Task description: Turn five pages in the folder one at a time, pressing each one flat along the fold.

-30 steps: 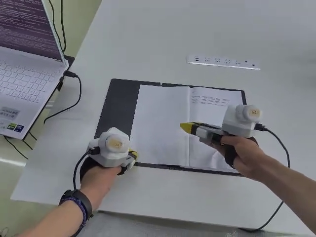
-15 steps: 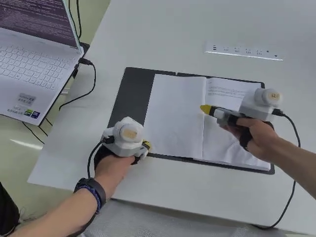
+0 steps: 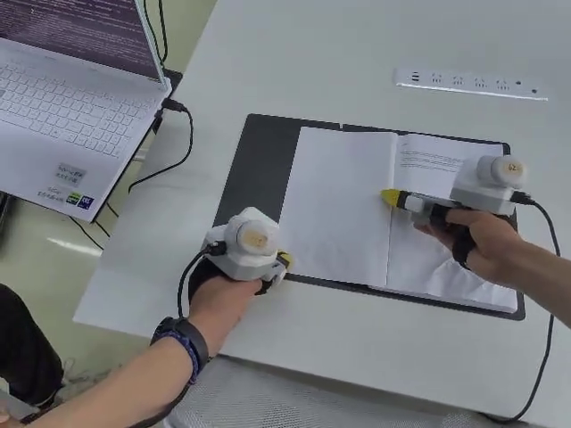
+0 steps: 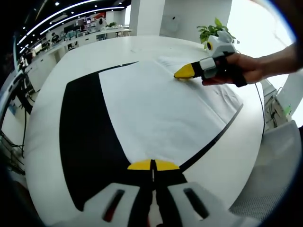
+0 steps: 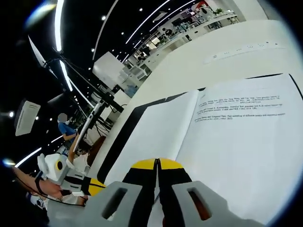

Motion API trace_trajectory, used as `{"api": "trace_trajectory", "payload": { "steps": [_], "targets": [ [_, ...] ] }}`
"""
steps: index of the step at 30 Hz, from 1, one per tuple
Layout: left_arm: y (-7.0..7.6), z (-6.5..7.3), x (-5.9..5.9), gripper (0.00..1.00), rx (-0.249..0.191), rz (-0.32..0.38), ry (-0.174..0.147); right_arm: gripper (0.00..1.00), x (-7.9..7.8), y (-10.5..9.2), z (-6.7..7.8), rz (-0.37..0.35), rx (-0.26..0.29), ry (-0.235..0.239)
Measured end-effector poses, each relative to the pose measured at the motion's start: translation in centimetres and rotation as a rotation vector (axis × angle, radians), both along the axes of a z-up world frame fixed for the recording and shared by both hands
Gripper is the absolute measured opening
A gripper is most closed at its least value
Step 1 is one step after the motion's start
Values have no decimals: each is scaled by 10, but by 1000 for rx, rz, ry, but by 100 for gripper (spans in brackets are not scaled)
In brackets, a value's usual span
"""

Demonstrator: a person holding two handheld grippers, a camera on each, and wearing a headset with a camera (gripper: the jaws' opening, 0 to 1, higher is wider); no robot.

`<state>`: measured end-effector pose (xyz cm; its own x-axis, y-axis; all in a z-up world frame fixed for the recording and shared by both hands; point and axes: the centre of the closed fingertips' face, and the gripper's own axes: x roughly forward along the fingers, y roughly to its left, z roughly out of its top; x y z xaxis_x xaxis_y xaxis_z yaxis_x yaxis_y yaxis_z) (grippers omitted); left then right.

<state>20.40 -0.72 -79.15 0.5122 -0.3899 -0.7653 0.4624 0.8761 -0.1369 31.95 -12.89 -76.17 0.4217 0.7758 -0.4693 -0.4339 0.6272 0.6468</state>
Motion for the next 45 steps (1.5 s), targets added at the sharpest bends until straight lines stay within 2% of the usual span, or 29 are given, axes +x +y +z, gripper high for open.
{"api": "trace_trajectory", "payload": {
  "steps": [6,21,26,29,31,34,39,42,45],
  "targets": [
    [0,0,0,0,5,-1,0,0,11,1,-2,-43,16,2],
    [-1,0,0,0,5,-10,-1,0,36,6,-3,-73,51,8],
    [-1,-1,1,0,-4,-8,3,0,41,9,2,-93,75,14],
    [-1,-1,1,0,-5,-10,2,0,45,11,5,-97,84,1],
    [-1,0,1,0,-5,-12,1,0,55,9,7,-153,90,-5],
    [-1,0,1,0,-9,-10,2,0,63,7,6,-186,96,1],
    [0,0,1,0,-15,-5,2,0,80,2,1,-260,143,33],
    [1,0,2,0,-32,13,2,0,85,3,-1,-270,147,28],
    [0,0,2,0,-32,15,0,0,92,2,-2,-286,154,24]
  ]
}}
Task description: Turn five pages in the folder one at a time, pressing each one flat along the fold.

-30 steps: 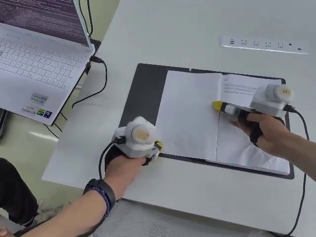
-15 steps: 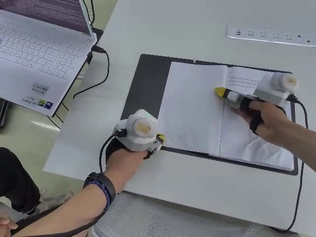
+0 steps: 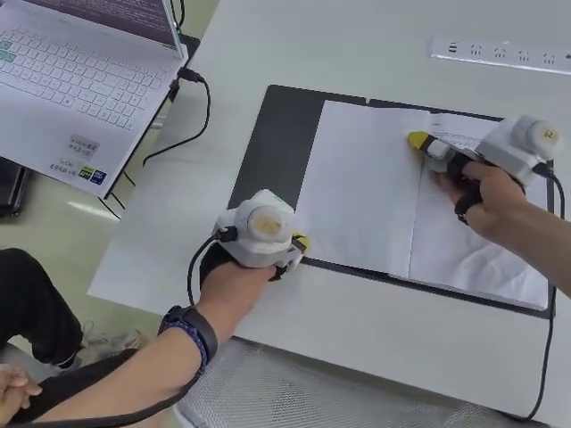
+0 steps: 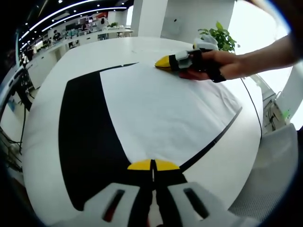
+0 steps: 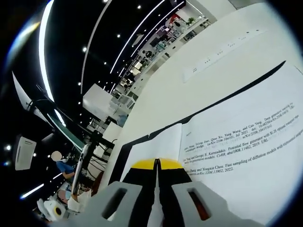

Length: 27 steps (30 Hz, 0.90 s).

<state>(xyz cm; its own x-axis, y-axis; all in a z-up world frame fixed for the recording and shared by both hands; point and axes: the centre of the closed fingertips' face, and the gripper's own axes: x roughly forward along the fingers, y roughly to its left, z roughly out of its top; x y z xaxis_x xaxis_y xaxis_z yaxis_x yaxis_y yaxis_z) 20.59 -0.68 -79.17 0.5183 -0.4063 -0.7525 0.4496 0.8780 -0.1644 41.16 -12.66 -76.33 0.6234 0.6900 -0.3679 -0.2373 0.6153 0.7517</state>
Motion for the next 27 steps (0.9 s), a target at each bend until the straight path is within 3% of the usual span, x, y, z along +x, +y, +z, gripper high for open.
{"api": "trace_trajectory", "payload": {
  "steps": [9,19,24,27],
  "targets": [
    [0,-1,0,0,-5,4,3,0,24,-3,-7,-35,-9,-48],
    [1,-1,1,0,-15,28,8,0,45,-8,-5,-130,22,-66],
    [0,-2,1,0,-21,38,15,0,53,-11,-10,-127,43,-53],
    [0,-2,1,0,-21,41,10,0,53,-11,-13,-115,21,-69]
  ]
}}
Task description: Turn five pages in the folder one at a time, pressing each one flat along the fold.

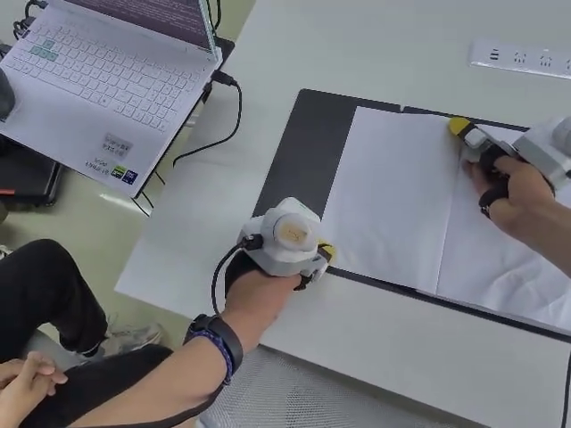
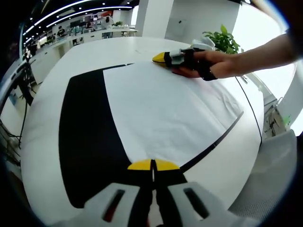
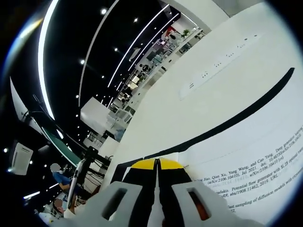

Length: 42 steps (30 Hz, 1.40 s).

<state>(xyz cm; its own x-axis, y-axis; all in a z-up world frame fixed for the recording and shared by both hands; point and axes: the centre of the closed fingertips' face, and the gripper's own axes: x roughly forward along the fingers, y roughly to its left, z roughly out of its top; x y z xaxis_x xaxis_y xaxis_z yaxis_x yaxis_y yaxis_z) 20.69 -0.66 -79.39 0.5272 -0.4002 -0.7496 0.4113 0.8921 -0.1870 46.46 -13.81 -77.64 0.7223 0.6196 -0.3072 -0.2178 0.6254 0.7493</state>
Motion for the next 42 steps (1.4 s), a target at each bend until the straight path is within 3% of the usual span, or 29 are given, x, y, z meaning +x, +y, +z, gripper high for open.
{"api": "trace_trajectory", "payload": {
  "steps": [3,7,13,16,21,24,29,42],
  "targets": [
    [0,0,0,0,-4,2,4,0,-4,2,-3,33,30,9],
    [0,-1,0,0,-9,6,6,0,-20,5,-5,126,-9,-14],
    [0,0,-1,0,-11,3,6,0,-48,9,0,176,-16,-28],
    [0,0,-1,0,-19,6,6,0,-63,15,1,238,-38,-55],
    [0,1,-1,0,-14,1,5,0,-76,16,7,242,-33,-65],
    [0,1,-1,0,-12,-2,4,0,-94,23,15,286,-61,-83],
    [0,1,-1,0,-7,-11,2,0,-117,26,18,323,-88,-90],
    [-1,1,-2,0,1,-42,2,0,-154,20,20,354,-112,-94]
  ]
}}
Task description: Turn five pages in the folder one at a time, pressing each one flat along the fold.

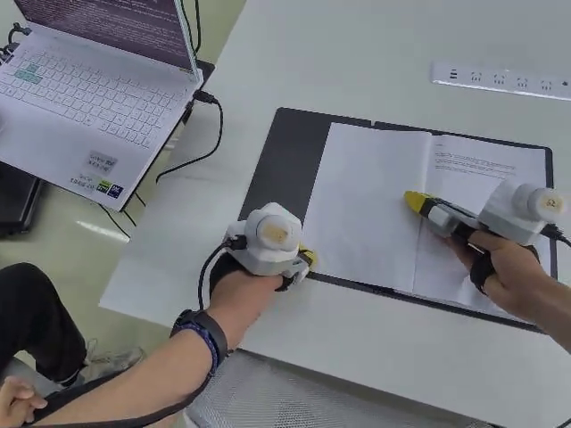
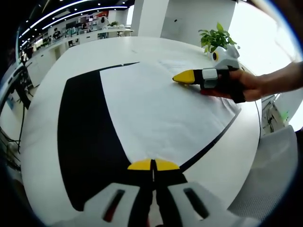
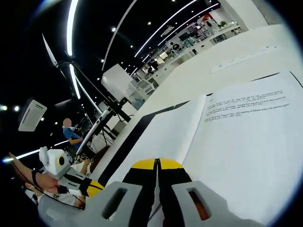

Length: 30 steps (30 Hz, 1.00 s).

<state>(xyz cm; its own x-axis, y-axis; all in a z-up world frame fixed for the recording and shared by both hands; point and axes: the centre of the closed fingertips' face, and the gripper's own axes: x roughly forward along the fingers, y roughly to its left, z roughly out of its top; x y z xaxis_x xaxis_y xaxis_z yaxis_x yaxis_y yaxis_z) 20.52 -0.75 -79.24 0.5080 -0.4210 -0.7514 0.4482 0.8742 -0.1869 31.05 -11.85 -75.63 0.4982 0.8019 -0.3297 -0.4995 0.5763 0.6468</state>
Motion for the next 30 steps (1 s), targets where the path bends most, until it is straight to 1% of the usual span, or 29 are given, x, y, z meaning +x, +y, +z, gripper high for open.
{"api": "trace_trajectory", "payload": {
  "steps": [4,5,6,8,9,10,11,12,15,21,25,29,30],
  "targets": [
    [0,0,0,0,5,-3,-5,0,-16,2,-1,27,0,3],
    [0,0,0,0,6,-3,-5,0,-18,2,0,22,6,0],
    [0,0,0,0,6,-3,-3,0,-20,-1,0,14,15,10],
    [0,0,0,0,7,-3,-1,0,-23,-1,-1,15,17,9],
    [0,0,0,0,8,-5,0,0,-29,0,-1,31,17,15],
    [0,0,0,0,8,-7,2,0,-31,1,-1,33,14,8],
    [0,0,0,0,7,-7,3,0,-37,3,-3,56,6,16],
    [0,0,0,0,6,-5,4,0,-41,2,-4,65,-1,12],
    [0,0,0,0,8,-2,-1,0,-51,4,-5,85,-7,12],
    [0,1,-1,0,9,2,-5,0,-65,4,-7,100,-14,18],
    [0,0,0,0,8,5,-10,0,-78,5,-8,126,-24,22],
    [0,0,0,0,6,6,-15,0,-90,4,-9,131,-21,31],
    [0,0,0,0,6,6,-15,0,-87,2,-12,133,-20,34]
  ]
}}
